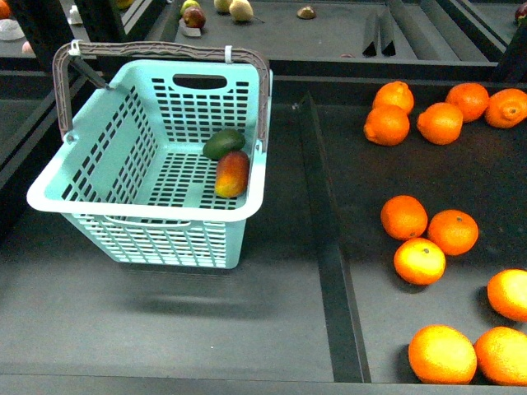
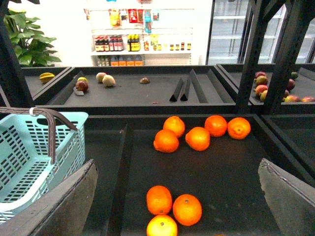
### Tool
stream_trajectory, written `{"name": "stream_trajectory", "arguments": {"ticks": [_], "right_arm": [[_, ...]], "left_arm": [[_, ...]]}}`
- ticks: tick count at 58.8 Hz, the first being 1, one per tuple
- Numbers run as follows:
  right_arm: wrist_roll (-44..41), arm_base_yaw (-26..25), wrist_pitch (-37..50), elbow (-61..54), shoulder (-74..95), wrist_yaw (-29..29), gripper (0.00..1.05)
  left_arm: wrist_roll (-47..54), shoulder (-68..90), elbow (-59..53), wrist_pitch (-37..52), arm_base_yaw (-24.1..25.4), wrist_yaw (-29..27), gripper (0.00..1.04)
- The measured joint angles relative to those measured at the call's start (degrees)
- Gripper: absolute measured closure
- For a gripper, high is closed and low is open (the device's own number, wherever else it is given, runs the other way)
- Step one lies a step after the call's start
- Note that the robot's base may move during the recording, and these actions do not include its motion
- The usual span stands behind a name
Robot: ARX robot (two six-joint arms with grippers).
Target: Pick mango and avocado into basket
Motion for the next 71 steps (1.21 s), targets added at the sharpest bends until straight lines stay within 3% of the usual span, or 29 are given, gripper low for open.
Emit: {"name": "stream_trajectory", "arguments": {"ticks": [3,16,28,71], "right_arm": [[0.0,0.0,0.0,0.0,0.0,0.0,0.08],[0.0,0.0,0.0,0.0,0.0,0.0,0.08],[0.0,0.0,0.0,0.0,0.0,0.0,0.08],[0.0,0.0,0.0,0.0,0.0,0.0,0.08]], "left_arm": [[1.5,-1.9,-3.2,0.1,0.8,0.0,1.02],[3.3,-10.1,-13.4,3.4,1.1,0.2,1.02],[3.4,-19.5,-19.8,-0.4,1.1,0.2,1.02],[3.9,-58.6,-26.1,-31.7,1.1,0.2,1.02]]}}
